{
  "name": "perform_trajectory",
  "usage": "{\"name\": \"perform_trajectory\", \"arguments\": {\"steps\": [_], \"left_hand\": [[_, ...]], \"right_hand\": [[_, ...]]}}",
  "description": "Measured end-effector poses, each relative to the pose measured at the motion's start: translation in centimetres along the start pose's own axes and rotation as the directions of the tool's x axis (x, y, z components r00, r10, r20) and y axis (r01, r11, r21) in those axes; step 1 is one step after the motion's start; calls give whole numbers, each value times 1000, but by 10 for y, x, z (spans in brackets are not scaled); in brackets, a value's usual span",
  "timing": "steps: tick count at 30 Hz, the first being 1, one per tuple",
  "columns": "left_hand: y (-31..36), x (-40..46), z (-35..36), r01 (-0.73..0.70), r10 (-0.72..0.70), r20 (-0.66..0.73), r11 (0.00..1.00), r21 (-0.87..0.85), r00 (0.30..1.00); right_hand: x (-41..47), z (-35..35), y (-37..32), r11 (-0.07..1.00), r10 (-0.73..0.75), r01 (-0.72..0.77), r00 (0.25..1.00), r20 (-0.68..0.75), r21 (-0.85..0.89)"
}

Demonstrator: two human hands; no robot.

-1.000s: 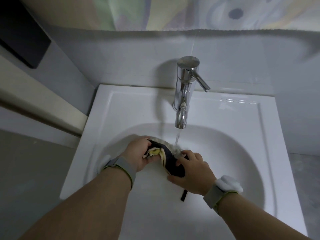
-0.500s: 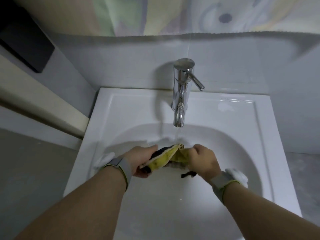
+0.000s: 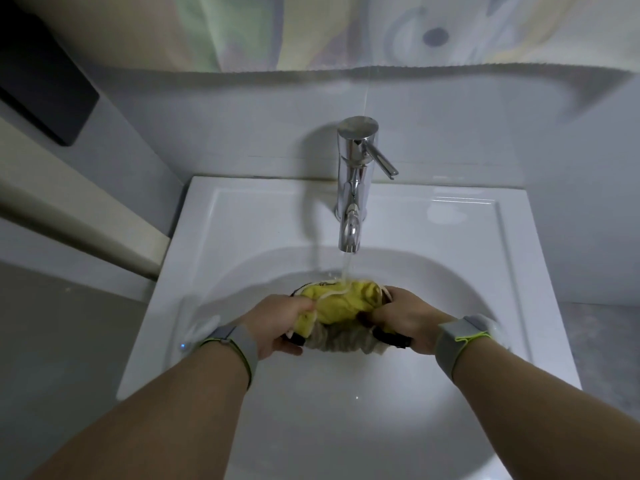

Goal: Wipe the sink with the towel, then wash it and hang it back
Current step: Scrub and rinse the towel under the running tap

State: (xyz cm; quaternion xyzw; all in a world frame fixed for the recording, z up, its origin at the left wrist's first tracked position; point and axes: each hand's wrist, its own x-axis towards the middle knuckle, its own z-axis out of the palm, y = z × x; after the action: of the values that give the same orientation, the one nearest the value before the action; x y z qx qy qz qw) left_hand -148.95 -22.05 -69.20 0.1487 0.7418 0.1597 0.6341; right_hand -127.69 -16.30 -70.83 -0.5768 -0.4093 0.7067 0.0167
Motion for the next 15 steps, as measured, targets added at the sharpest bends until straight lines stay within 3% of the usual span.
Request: {"name": "perform_trajectory", "arguments": {"steps": [2, 6, 8, 11, 15], "left_hand": [[1, 0, -1, -25, 30, 47, 993, -112, 998], [3, 3, 2, -72, 77, 63, 994, -87, 995], [4, 3, 3, -59, 64, 52, 994, -88, 997], [4, 4, 8, -32, 44, 91, 991, -131, 995], [9, 6, 19, 4, 23, 115, 974, -228, 993]], "right_hand": [[-4, 1, -1, 999, 19, -19, 1000, 11, -47], [-6, 13, -5, 999, 36, -38, 997, -65, -23], [-5, 18, -7, 999, 49, -48, 992, -114, 14], [-8, 24, -10, 987, 64, -52, 995, -76, 153], [-4, 42, -12, 986, 33, -6, 986, -161, 168]]}}
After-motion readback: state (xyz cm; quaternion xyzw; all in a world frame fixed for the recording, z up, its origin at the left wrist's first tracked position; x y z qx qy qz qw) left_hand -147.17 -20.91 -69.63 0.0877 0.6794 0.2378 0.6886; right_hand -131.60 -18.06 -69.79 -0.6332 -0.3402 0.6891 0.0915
